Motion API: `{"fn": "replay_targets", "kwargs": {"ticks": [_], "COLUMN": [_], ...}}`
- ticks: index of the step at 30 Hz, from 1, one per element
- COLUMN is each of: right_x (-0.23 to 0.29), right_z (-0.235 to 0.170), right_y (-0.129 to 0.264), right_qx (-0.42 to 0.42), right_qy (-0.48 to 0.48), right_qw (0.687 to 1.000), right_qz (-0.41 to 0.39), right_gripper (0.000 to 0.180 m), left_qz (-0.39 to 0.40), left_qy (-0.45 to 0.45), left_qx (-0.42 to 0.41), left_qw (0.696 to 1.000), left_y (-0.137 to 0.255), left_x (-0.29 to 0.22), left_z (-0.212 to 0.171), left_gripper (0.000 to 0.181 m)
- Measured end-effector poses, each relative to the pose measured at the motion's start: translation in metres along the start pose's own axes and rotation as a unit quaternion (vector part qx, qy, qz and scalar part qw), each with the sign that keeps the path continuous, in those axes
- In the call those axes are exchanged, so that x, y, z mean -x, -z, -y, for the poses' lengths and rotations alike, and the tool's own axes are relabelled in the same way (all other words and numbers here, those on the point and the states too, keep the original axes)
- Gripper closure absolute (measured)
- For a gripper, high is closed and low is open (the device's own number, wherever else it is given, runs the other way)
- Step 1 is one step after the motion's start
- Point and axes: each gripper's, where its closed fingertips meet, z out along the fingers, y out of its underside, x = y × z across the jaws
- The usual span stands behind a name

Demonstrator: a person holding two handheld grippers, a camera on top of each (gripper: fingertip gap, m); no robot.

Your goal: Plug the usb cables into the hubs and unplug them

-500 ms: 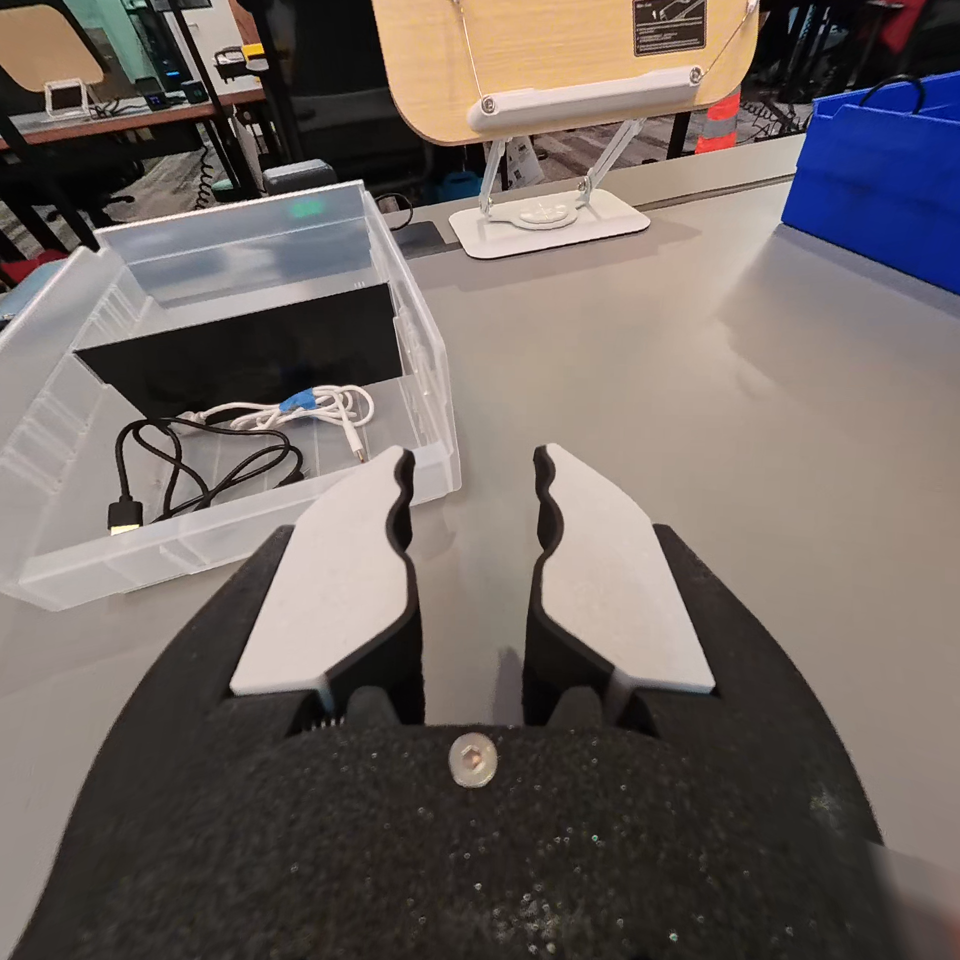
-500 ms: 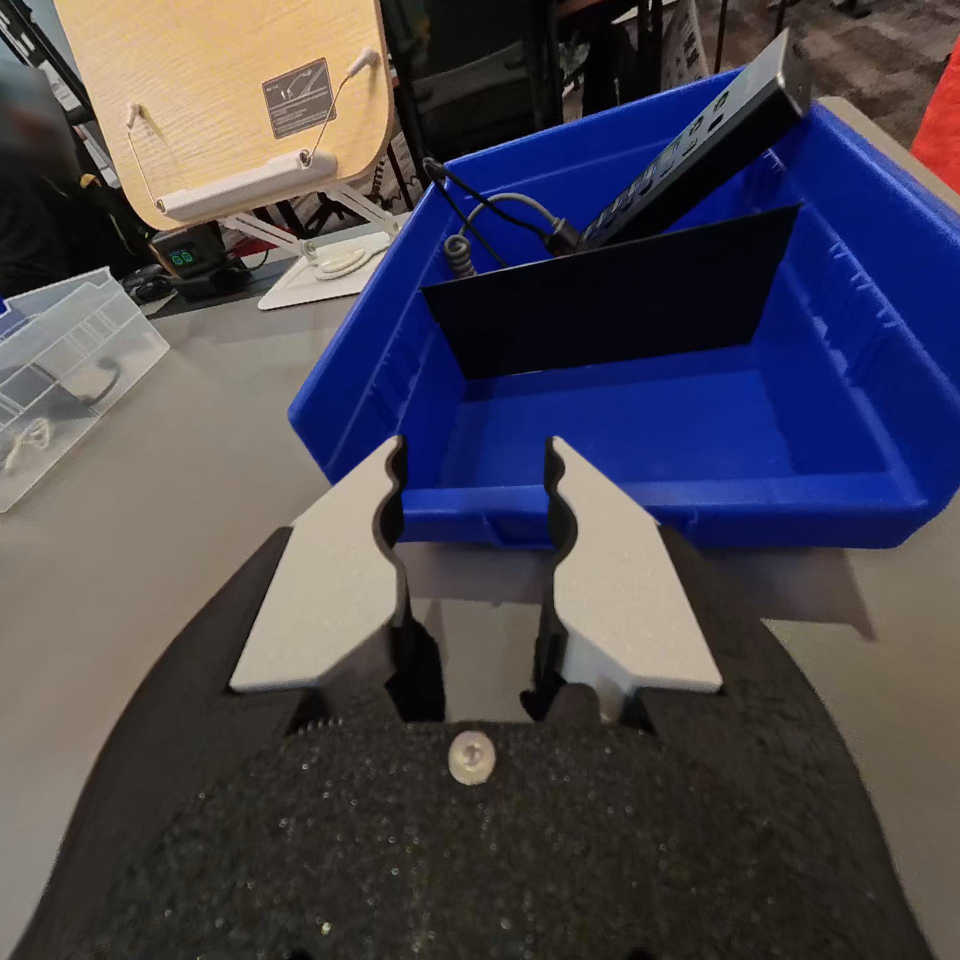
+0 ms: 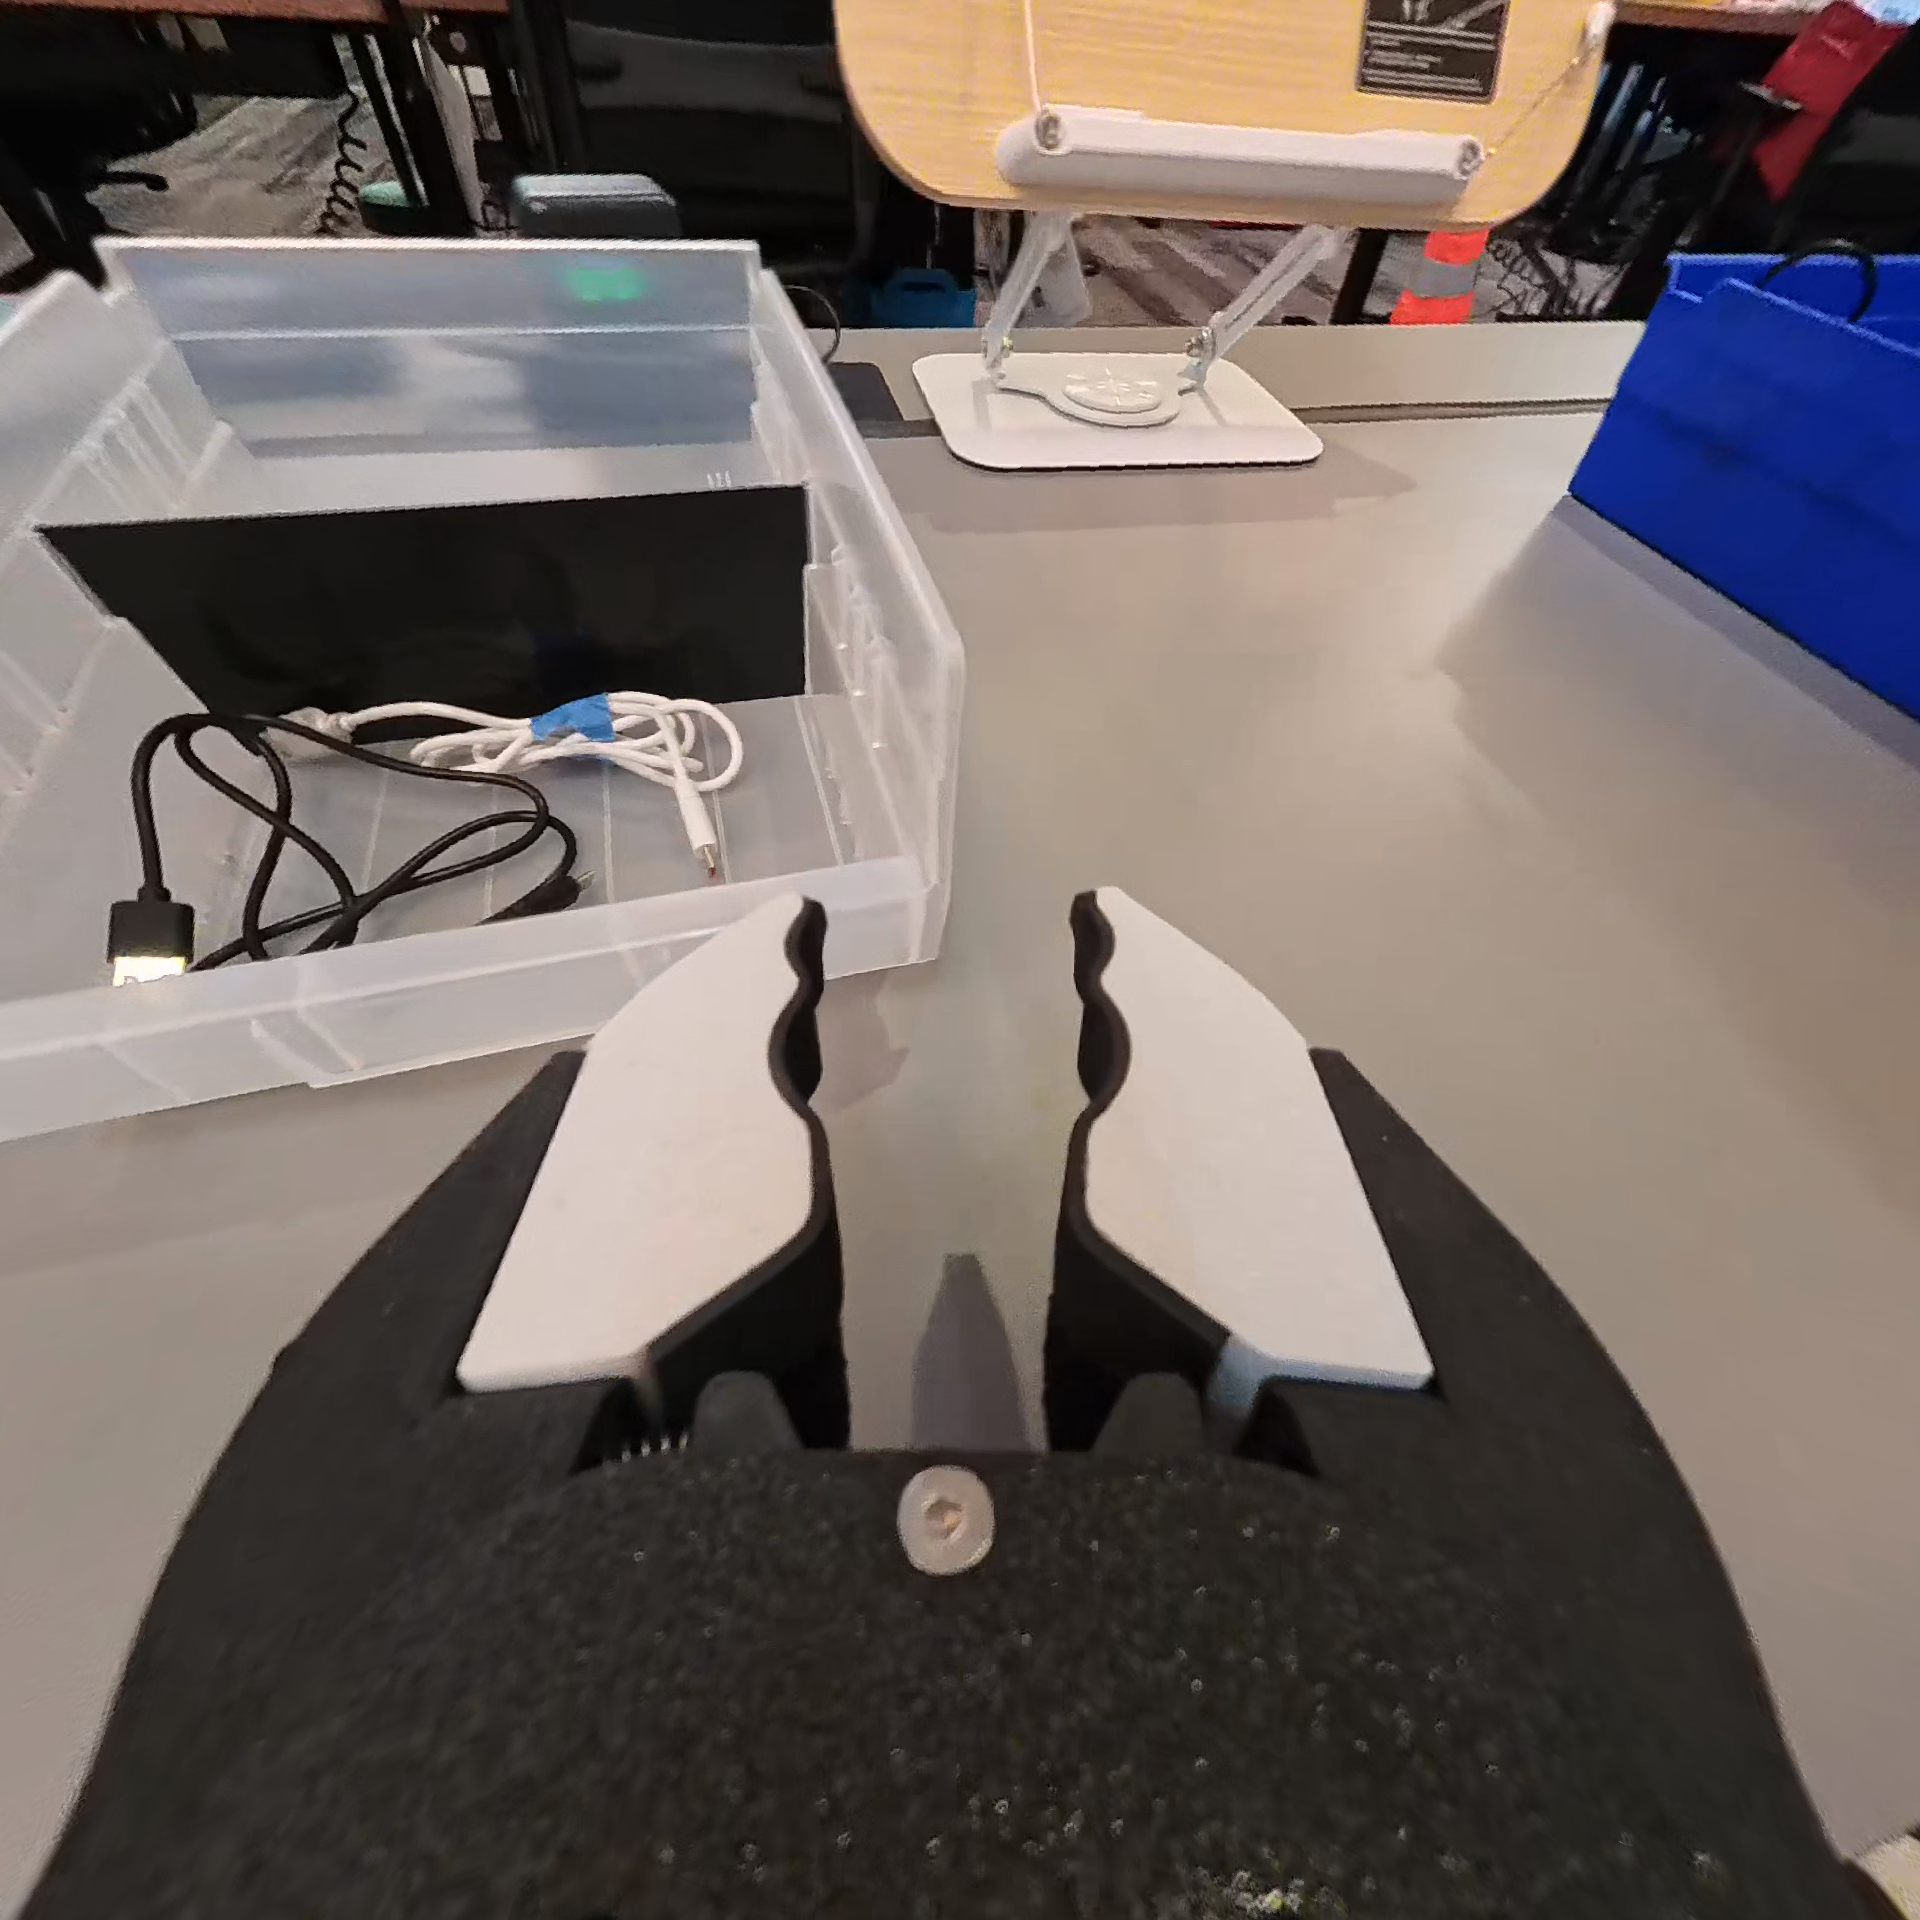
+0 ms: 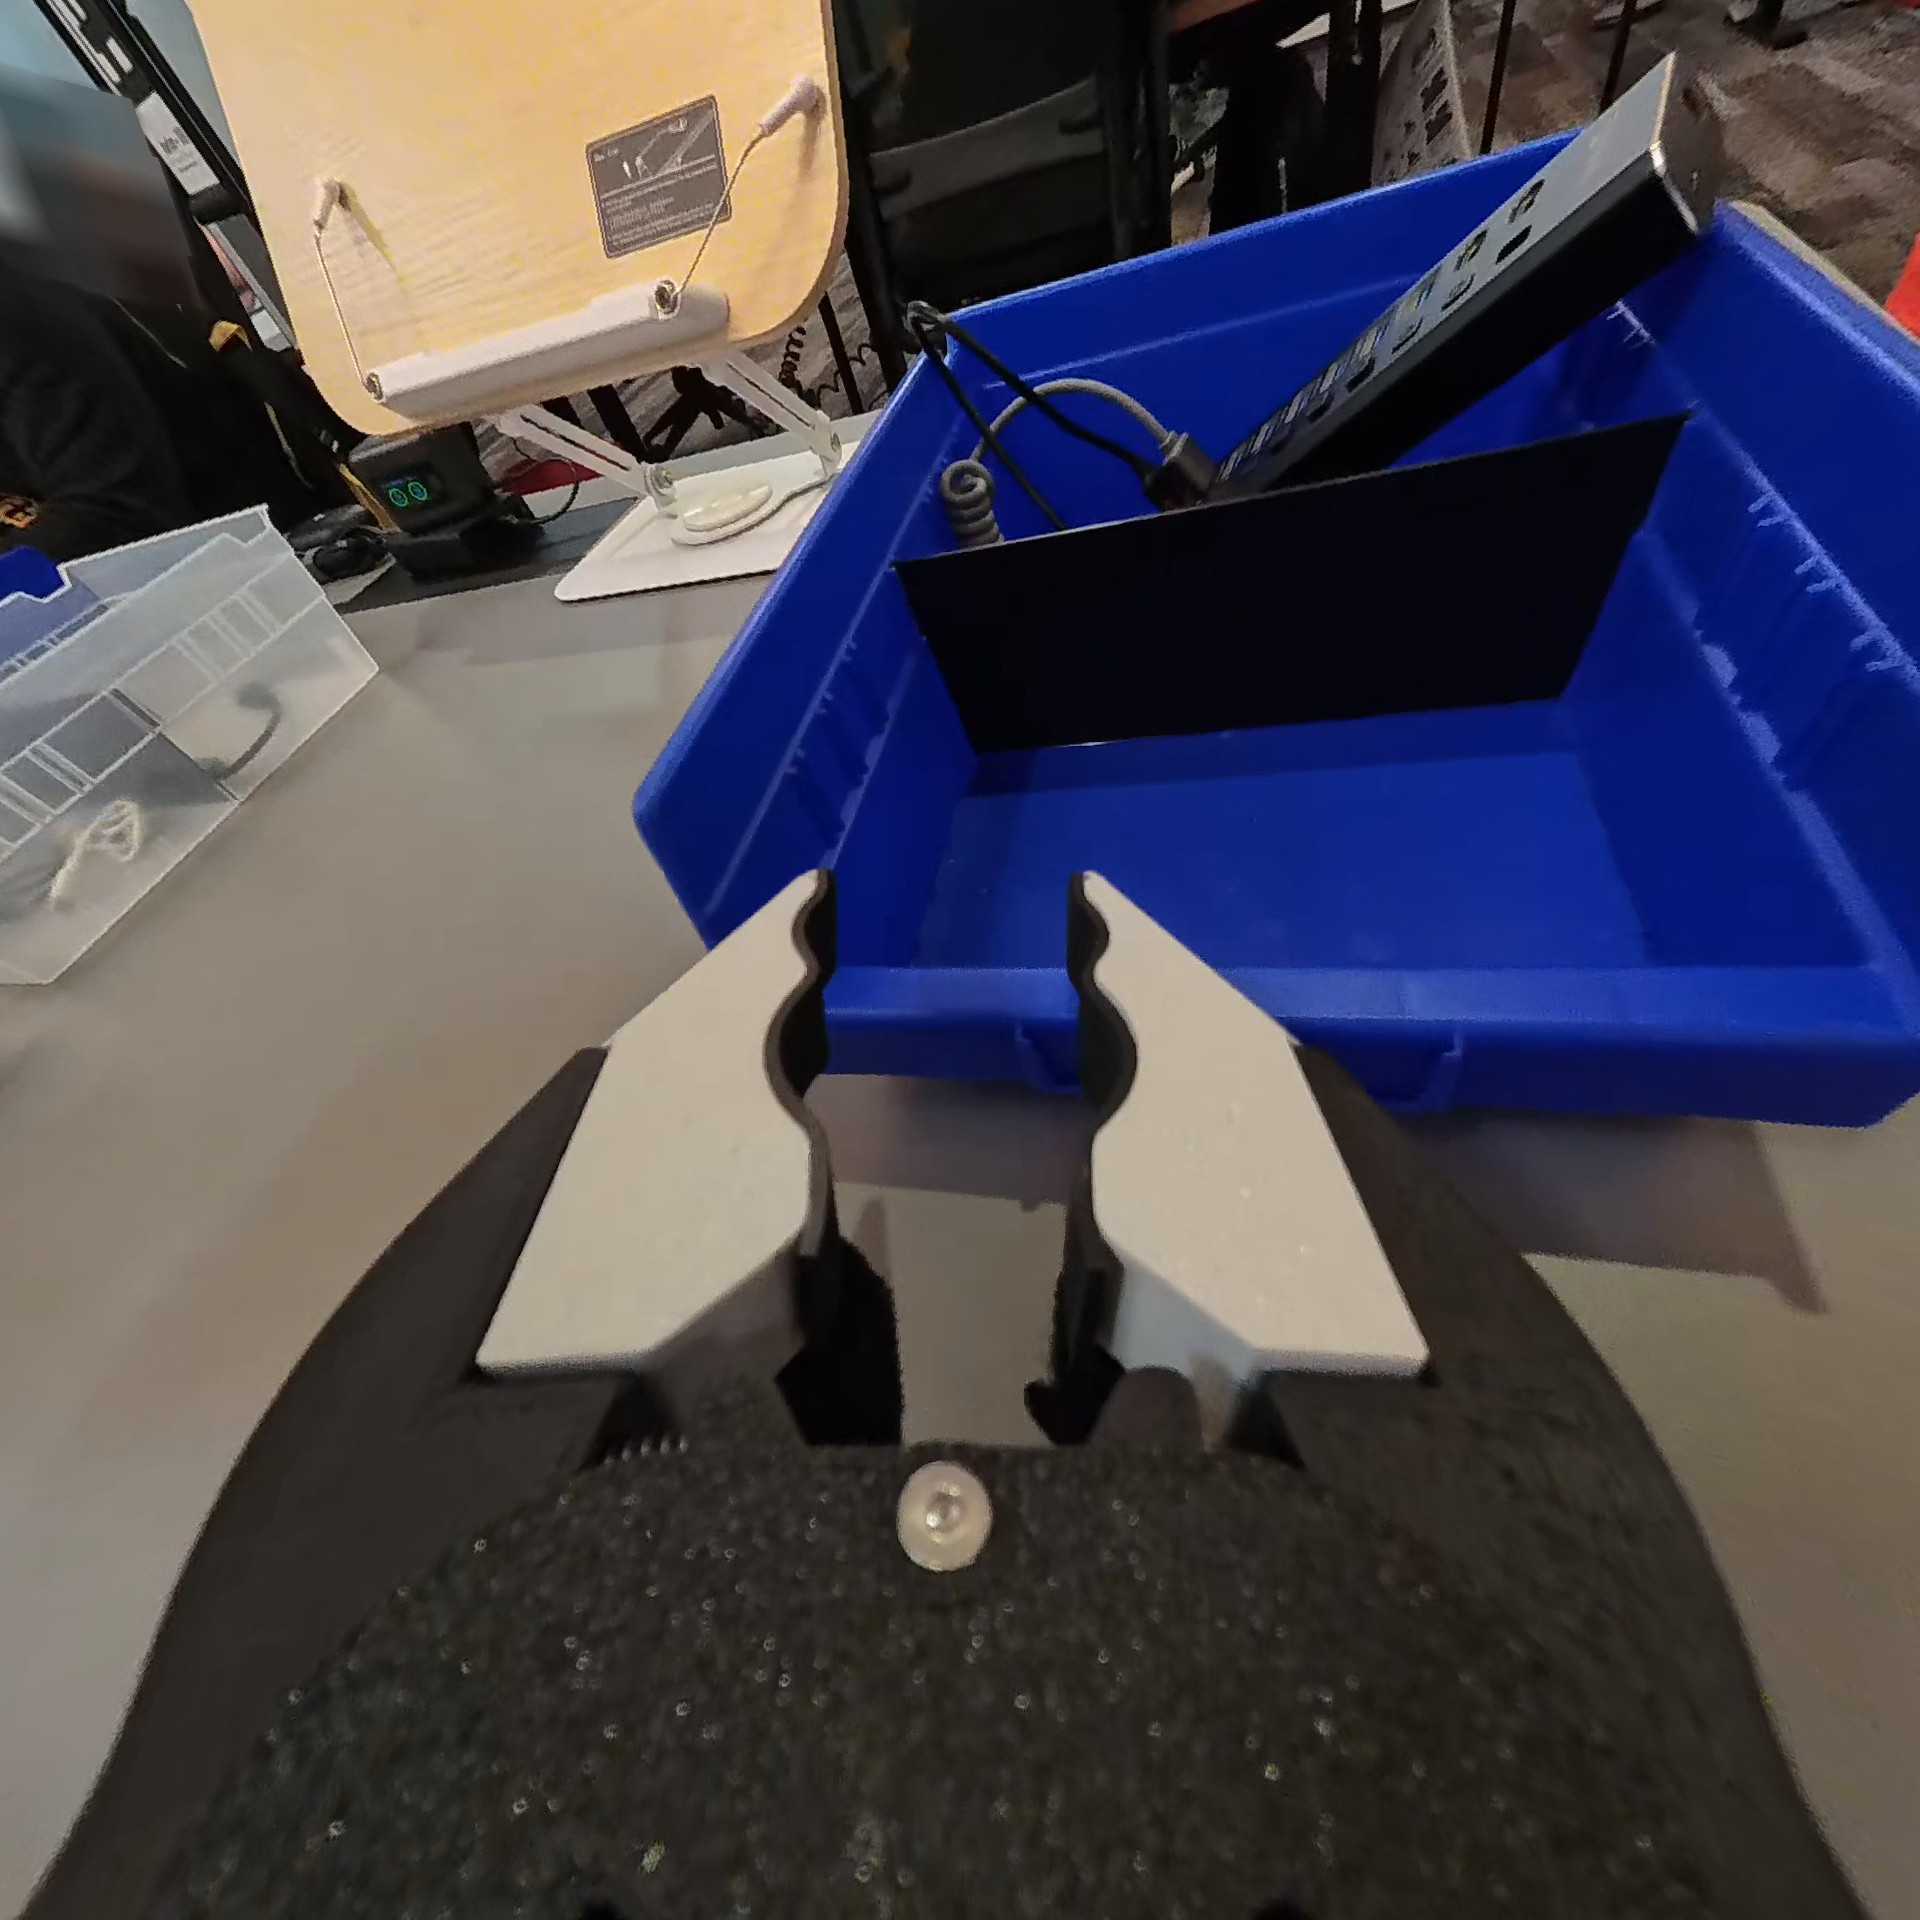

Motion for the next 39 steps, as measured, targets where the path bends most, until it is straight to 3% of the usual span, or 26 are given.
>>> {"fn": "replay_targets", "kwargs": {"ticks": [13,15,20,25,31,34,36,39], "right_x": [-0.011,-0.009,-0.011,-0.014,-0.019,-0.021,-0.02,-0.024], "right_z": [0.002,0.002,0.002,0.004,0.005,0.006,0.003,-0.005], "right_y": [-0.009,-0.01,-0.011,-0.007,-0.008,-0.008,-0.01,-0.012], "right_qx": [0.0,0.0,0.001,-0.006,-0.013,-0.019,-0.015,0.0], "right_qy": [-0.026,-0.028,-0.03,-0.031,-0.044,-0.058,-0.066,-0.052], "right_qw": [1.0,1.0,0.999,0.999,0.999,0.998,0.997,0.998], "right_qz": [0.006,0.014,0.017,0.016,0.022,0.028,0.035,0.024], "right_gripper": [0.136,0.136,0.136,0.136,0.136,0.136,0.137,0.14], "left_qz": [0.035,-0.003,-0.067,-0.173,-0.307,-0.355,-0.368,-0.375], "left_qy": [-0.043,-0.074,-0.199,-0.33,-0.462,-0.491,-0.5,-0.495], "left_qx": [0.028,0.049,0.121,0.216,0.308,0.344,0.365,0.381], "left_qw": [0.998,0.996,0.97,0.903,0.773,0.718,0.694,0.686], "left_y": [-0.002,-0.01,-0.059,-0.131,-0.201,-0.215,-0.221,-0.227], "left_x": [0.05,0.056,0.086,0.107,0.106,0.099,0.1,0.104], "left_z": [0.044,0.054,0.09,0.108,0.069,0.041,0.028,0.017], "left_gripper": [0.132,0.138,0.13,0.137,0.135,0.151,0.157,0.153]}}
